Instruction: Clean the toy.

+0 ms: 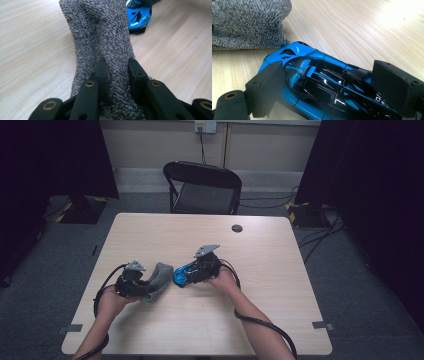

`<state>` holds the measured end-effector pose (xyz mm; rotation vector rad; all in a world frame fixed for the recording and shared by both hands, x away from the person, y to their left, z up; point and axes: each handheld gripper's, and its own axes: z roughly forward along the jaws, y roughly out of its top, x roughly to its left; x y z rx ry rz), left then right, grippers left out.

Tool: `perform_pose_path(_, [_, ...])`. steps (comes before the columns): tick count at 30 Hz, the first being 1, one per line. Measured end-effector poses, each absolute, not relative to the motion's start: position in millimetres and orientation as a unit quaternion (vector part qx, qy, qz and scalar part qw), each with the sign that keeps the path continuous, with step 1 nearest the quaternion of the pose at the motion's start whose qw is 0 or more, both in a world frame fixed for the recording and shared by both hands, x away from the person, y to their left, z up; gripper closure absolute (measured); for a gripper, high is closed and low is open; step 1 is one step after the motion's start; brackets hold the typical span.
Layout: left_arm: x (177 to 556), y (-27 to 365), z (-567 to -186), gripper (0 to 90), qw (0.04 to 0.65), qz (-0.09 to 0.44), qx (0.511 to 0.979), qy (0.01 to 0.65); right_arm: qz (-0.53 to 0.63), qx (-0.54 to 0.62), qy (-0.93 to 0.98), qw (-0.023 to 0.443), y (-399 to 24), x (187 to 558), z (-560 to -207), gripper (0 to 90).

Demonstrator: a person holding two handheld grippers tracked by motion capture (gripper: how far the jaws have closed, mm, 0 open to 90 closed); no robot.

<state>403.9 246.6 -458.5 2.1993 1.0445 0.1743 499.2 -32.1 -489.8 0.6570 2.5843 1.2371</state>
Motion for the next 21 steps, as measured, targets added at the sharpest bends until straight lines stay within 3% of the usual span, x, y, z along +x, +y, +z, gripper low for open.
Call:
perform_pose_path(12, [401.0,243.5,-447.9,73.1,0.360,0.078,0.844,0.389,0.407,0.237,0.880,0.059,-31.4,504.4,-477.6,14.7])
perform_pose_path(21, [399.0,237.3,-443.9,73.1,0.365,0.076,0.846,0.381,0.430,0.220,0.873,0.062,-44.2,502.7,-454.4,14.4])
